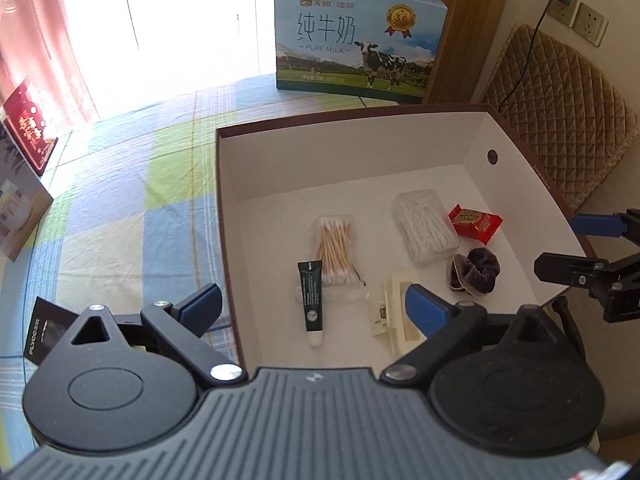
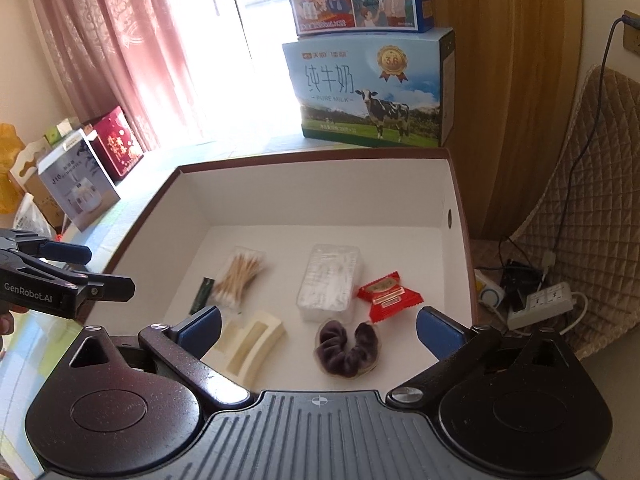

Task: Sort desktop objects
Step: 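Withdraw both tools from the box toward the remaining items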

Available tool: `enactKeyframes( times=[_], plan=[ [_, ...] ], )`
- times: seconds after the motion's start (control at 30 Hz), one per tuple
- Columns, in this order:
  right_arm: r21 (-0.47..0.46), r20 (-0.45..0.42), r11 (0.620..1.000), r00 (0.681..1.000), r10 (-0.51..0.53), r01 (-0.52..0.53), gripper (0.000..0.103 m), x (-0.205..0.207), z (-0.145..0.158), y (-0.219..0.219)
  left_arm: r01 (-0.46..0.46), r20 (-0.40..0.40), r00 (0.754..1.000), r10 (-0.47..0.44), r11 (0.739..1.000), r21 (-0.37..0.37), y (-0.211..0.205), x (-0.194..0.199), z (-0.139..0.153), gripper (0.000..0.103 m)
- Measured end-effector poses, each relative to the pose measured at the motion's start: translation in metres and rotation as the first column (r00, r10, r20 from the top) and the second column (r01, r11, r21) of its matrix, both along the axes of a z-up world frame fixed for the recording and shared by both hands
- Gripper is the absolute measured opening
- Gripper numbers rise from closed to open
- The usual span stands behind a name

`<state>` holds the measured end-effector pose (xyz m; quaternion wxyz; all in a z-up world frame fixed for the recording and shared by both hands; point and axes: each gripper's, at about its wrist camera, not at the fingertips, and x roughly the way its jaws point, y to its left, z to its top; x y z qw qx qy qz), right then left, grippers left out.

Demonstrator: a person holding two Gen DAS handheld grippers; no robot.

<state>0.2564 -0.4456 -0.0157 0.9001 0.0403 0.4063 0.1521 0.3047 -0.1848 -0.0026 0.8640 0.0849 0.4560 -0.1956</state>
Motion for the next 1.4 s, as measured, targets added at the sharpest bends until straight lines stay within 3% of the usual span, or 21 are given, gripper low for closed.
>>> enactKeyframes(
  times=[0.87,1.4],
  plan=[
    [0.027,0.013,0.999,0.999,0.046,-0.046,0.101,-0.062,0.014,0.05,-0.061,0.002,0.998,0.061,0.998,-0.029,0.057,-0.075,0.014,0.099],
    [0.027,-0.049,0.992,0.991,0.123,-0.122,0.101,-0.096,-0.004,0.104,-0.135,-0.029,0.99,0.135,0.991,-0.019,0.119,-0.105,0.008,0.099]
  ],
)
